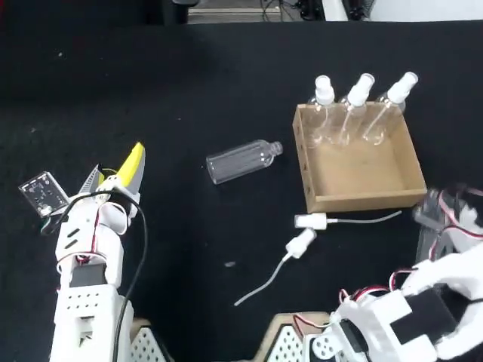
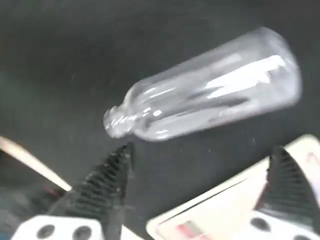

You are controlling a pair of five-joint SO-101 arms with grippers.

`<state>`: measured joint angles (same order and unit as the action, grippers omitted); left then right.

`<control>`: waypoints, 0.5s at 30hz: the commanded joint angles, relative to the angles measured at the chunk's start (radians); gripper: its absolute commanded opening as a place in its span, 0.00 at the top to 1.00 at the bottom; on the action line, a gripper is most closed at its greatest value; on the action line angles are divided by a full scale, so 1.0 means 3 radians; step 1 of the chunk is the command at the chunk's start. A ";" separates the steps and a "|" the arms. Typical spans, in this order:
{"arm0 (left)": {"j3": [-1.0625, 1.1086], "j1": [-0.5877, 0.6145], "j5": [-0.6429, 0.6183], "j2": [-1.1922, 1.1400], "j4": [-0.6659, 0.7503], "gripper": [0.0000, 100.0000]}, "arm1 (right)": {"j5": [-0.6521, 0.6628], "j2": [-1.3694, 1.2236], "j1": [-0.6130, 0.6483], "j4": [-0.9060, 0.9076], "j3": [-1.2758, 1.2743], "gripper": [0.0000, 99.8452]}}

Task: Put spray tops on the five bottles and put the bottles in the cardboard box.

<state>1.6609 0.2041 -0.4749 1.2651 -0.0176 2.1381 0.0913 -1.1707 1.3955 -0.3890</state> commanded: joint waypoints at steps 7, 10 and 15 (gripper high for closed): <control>-0.0054 -0.0054 -0.0020 0.0036 0.0056 0.67 | 0.2107 0.0182 -0.0056 -0.0041 0.0197 0.64; -0.0054 -0.0054 -0.0020 0.0036 0.0056 0.67 | 0.2112 0.0182 0.0066 -0.0051 0.0141 0.64; -0.0054 -0.0054 -0.0020 0.0036 0.0056 0.67 | 0.2112 0.0187 0.0286 -0.0353 -0.0054 0.64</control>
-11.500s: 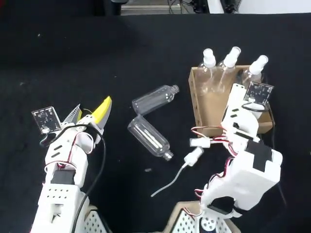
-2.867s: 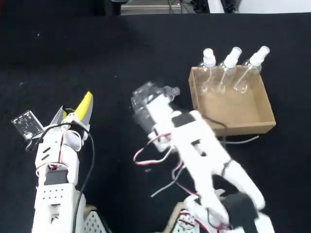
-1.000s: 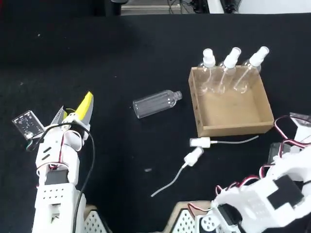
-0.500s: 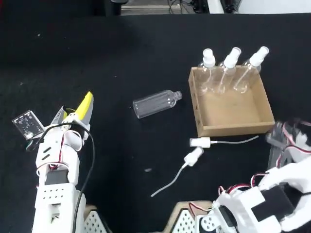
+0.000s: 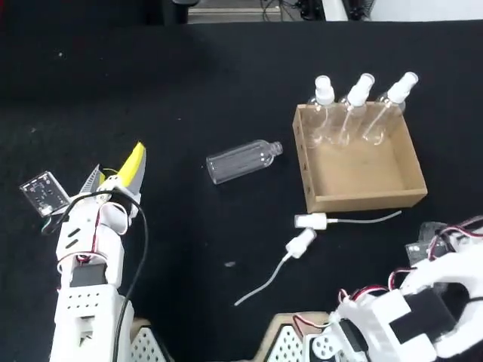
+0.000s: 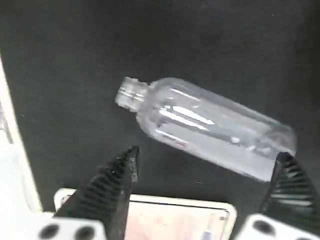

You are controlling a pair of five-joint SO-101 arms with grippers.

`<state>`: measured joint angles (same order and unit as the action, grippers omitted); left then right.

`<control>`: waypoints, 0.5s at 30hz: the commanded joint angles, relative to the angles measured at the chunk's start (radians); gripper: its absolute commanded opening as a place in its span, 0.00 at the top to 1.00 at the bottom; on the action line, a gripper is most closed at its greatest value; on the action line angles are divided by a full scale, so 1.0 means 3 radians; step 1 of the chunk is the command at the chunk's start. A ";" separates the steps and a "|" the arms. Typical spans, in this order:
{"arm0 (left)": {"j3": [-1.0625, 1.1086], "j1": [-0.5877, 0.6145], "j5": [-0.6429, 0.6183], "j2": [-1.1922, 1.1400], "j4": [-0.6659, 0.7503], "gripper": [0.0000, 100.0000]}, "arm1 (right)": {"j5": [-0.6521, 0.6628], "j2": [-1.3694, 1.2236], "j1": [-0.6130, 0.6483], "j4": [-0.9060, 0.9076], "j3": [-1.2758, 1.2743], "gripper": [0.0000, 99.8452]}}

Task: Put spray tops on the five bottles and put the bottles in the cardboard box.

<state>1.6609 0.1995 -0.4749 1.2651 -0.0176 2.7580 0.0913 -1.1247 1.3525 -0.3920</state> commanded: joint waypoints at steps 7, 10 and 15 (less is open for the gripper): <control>-0.0054 -0.0038 -0.0020 0.0036 0.0056 0.67 | 0.0046 0.0192 0.0230 -0.0803 -0.0509 0.64; -0.0059 -0.0038 -0.0020 0.0036 0.0056 0.67 | 0.0046 0.0192 0.0230 -0.1038 -0.0647 0.64; -0.0059 -0.0038 -0.0020 0.0036 0.0056 0.67 | 0.0046 0.0187 0.0230 -0.1181 -0.0790 0.64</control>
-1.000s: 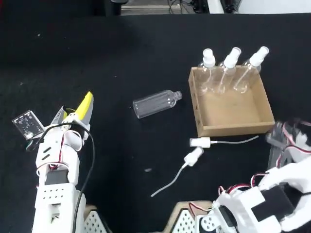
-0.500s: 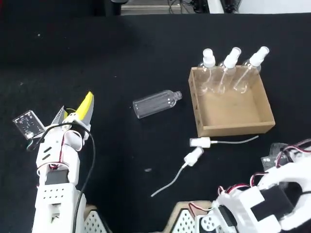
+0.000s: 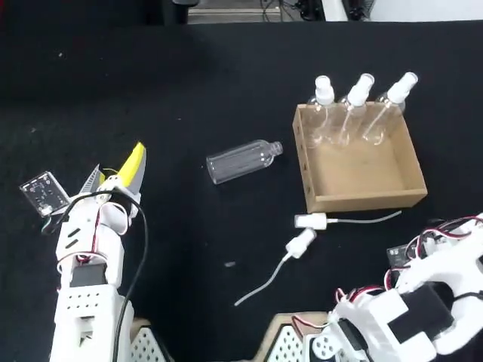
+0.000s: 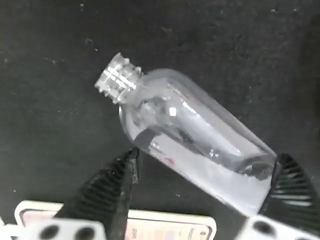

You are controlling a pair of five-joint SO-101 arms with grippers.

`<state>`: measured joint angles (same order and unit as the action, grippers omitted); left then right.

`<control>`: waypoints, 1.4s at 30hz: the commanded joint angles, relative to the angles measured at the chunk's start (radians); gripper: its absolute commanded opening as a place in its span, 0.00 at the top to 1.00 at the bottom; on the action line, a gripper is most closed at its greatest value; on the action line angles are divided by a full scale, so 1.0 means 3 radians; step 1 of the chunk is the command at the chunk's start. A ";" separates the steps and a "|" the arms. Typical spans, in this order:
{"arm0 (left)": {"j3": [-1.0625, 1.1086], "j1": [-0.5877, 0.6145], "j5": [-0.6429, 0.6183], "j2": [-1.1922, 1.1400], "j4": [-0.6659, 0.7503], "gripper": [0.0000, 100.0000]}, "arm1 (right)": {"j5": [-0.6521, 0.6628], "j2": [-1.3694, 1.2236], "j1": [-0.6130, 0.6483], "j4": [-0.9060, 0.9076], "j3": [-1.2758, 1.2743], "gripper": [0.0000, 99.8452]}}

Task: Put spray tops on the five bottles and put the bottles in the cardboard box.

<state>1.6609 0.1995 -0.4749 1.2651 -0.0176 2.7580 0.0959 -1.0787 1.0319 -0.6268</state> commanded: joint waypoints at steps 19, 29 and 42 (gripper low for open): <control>-0.0059 -0.0038 -0.0020 0.0036 0.0056 0.67 | -0.2624 0.0197 0.0041 -0.1125 -0.0841 0.99; -0.0054 -0.0038 -0.0020 0.0036 0.0056 0.67 | -0.5483 0.0171 -0.0107 -0.0604 -0.0263 0.94; -0.0059 -0.0038 -0.0020 0.0036 0.0056 0.67 | -0.5232 0.0166 -0.0179 -0.0056 -0.0120 0.71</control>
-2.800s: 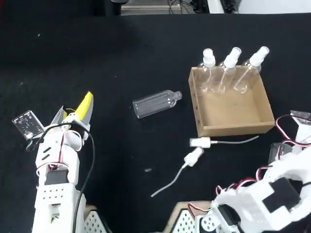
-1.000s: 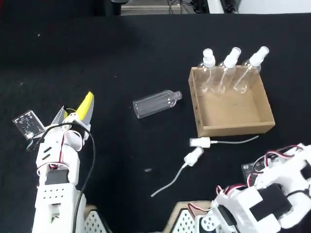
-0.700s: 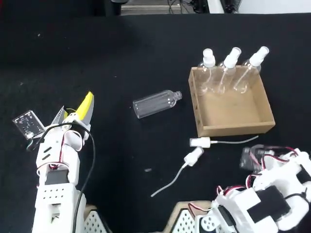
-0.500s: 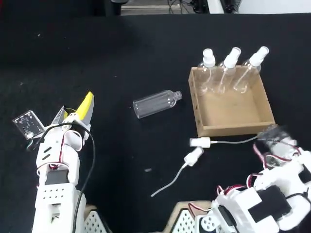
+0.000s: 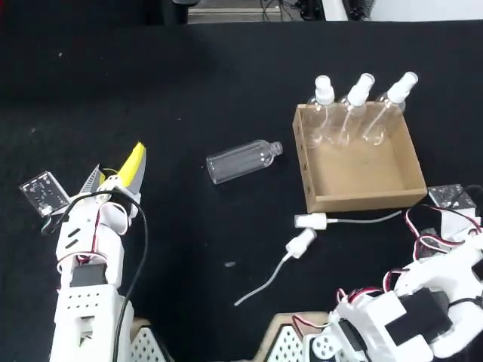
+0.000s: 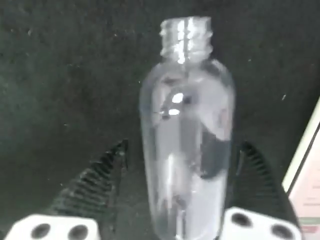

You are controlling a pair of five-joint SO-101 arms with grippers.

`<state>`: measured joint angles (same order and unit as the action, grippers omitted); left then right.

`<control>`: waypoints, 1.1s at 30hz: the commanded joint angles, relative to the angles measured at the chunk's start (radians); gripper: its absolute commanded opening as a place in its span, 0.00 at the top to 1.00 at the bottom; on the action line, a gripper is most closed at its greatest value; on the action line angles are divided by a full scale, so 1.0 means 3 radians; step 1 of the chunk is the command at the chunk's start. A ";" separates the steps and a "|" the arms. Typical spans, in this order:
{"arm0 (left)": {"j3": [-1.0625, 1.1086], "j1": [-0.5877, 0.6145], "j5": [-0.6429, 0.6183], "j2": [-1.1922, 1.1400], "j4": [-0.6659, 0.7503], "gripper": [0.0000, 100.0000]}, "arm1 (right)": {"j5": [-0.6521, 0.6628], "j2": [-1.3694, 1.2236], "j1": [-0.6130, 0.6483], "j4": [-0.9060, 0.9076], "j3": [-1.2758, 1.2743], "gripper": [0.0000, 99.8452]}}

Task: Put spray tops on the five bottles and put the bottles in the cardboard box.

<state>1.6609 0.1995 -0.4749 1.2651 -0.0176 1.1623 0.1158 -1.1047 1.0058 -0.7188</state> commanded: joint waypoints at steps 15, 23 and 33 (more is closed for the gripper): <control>-0.0049 -0.0304 0.0394 0.0036 0.0036 0.67 | 0.0588 0.0136 -0.0230 -0.0568 -0.0279 0.96; -0.0688 -0.1240 0.1386 0.0005 -0.1335 0.67 | -0.0097 0.0136 -0.0230 -0.0066 0.0412 0.99; -0.1614 -0.2232 0.1903 -0.0123 -0.2634 0.67 | -0.0107 0.0136 -0.0230 0.0680 0.0841 0.99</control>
<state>1.2912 -0.3667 0.0560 1.2635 -0.7695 1.1377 0.1158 -1.1508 1.1792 -0.5332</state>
